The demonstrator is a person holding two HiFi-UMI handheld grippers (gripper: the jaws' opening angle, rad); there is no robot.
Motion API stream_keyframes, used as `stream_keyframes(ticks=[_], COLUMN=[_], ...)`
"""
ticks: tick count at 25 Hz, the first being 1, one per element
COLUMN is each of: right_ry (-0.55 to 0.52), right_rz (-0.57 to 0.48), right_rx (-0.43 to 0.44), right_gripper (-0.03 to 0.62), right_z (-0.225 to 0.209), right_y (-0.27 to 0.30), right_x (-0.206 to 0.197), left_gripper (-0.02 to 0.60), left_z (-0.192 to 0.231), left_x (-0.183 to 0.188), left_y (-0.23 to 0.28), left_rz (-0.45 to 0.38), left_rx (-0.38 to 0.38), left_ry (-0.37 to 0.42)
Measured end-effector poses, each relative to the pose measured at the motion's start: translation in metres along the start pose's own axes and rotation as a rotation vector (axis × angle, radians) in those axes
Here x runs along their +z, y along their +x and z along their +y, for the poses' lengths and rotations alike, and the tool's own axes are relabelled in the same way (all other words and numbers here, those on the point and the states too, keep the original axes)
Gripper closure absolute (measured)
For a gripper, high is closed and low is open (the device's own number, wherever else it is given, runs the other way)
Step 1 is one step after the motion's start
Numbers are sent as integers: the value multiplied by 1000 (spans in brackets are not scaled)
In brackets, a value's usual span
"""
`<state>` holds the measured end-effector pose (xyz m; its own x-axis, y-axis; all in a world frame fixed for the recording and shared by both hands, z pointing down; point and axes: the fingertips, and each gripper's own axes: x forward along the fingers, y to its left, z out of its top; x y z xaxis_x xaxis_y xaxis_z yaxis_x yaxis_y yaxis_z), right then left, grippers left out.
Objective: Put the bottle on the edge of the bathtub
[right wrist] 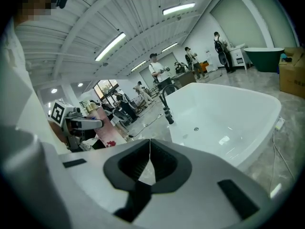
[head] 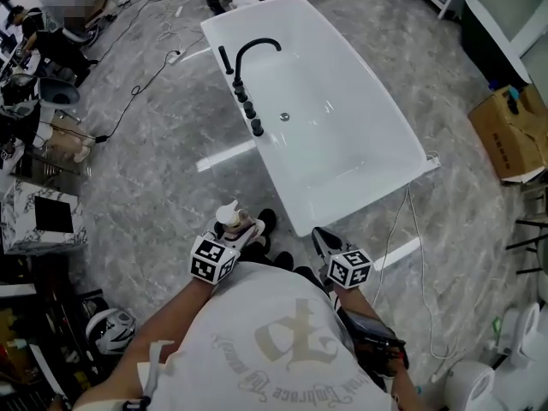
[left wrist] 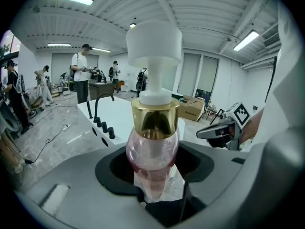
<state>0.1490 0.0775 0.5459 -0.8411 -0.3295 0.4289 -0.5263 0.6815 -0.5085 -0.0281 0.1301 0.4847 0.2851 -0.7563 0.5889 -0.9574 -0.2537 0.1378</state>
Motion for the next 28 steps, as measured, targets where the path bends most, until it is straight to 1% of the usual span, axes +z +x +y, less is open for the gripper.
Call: stream_keyframes(ticks=[6,14,22,28], right_ry=[14,47,51,62], right_rz=[-17,-4,-4,8], right_rx=[-39,-96,-120,-143], right_gripper=[588,587,588,588], right_z=[-9,-26,-39,-48], right_y=[5,20,49,61], right_x=[12,16,42,48], left_gripper=[351,351,351,351], left_z=[12,35,62,75], left_x=[8,12,23,29], left_y=[22,50,83,101], left_rz=[10,35,59,74], left_rx=[-28,-73,-110,-143], left_ry=[6,9,32,49])
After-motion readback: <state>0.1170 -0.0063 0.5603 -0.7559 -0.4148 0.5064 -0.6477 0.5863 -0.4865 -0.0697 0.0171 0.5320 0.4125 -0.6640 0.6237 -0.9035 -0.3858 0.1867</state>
